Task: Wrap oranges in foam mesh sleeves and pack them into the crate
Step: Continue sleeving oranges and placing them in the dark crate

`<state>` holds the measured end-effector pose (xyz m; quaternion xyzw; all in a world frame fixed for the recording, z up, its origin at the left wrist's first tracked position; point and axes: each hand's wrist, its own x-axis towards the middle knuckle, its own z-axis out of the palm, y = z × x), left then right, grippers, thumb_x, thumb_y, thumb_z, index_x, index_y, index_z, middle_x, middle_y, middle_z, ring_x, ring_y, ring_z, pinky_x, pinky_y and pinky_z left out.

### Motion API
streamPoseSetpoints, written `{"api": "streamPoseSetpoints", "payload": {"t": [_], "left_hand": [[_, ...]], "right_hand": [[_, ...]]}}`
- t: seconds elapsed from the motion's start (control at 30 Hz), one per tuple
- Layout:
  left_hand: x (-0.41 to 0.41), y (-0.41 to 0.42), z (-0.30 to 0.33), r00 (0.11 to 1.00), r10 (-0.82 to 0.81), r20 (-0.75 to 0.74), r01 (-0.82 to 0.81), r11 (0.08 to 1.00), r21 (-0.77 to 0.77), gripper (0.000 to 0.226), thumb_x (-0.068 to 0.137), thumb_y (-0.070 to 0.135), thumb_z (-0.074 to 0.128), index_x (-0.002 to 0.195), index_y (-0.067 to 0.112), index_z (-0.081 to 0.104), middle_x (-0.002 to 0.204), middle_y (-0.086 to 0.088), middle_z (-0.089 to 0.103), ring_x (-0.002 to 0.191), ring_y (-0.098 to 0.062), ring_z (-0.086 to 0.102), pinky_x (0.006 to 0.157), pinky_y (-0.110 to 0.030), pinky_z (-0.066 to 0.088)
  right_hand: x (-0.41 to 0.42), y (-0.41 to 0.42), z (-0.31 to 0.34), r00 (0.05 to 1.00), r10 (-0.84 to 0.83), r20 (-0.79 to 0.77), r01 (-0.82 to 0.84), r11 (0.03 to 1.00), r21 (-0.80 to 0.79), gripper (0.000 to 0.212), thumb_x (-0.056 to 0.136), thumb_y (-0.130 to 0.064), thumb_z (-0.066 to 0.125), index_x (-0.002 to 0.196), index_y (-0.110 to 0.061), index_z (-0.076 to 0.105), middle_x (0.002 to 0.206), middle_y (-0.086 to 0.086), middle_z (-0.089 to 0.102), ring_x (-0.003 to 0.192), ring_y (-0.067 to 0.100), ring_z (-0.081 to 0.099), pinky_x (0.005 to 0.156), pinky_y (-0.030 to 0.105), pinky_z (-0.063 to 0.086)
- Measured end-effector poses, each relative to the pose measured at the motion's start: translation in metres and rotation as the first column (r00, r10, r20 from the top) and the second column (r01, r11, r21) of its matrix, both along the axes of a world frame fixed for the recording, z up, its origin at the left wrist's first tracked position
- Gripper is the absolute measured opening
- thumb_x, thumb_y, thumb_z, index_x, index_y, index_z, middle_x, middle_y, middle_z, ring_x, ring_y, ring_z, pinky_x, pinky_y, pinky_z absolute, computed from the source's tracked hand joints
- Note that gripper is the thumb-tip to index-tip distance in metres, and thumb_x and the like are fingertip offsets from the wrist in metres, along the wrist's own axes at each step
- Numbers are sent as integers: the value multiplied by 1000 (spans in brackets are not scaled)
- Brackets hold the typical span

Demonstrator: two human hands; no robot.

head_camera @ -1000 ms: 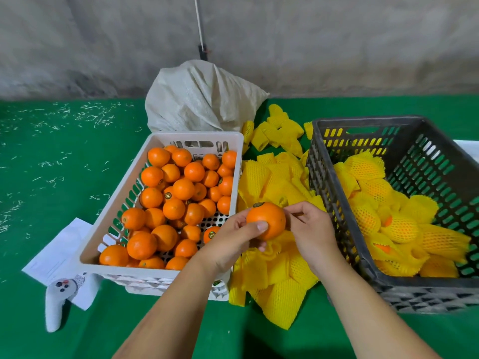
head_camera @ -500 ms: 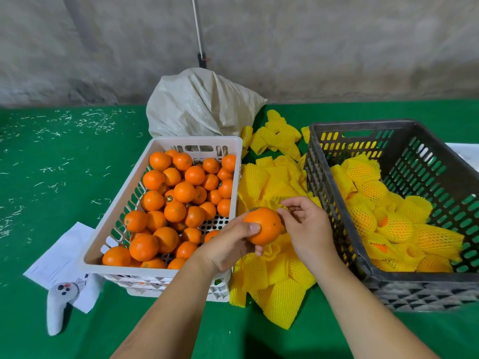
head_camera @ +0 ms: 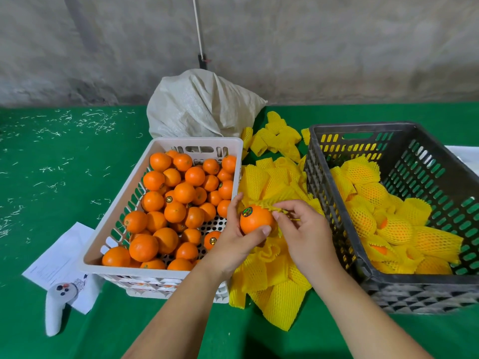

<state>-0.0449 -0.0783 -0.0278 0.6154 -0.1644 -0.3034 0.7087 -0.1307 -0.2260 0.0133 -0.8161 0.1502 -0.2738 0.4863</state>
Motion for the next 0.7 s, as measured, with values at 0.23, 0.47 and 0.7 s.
{"api": "streamPoseSetpoints", "payload": {"t": [0.23,0.47,0.7], "left_hand": [[5,4,-2,994,-33,-104,17,987,-159,81,80,23,76,151,46,44,118,-20,58,102,-34,58,94,-47,49],[-4,-6,-3,993,-18,118,23,999,-37,71,88,26,87,146,35,48,133,-5,65,111,-28,71,91,-39,60],[-4,-9,2,984,132,118,-129,991,-31,63,87,28,79,138,50,49,112,-19,62,90,-26,58,78,-46,53]], "right_hand": [[-8,10,4,981,171,94,-137,947,-289,20,94,-8,68,113,-15,72,111,-7,62,103,4,58,86,15,49],[-7,-1,-1,996,-16,86,38,965,-259,26,92,5,65,110,-11,73,113,0,62,105,14,59,88,34,54],[-8,23,1,966,140,217,-41,913,-407,24,90,-5,65,110,-14,74,111,0,63,105,18,58,90,23,47]]}}
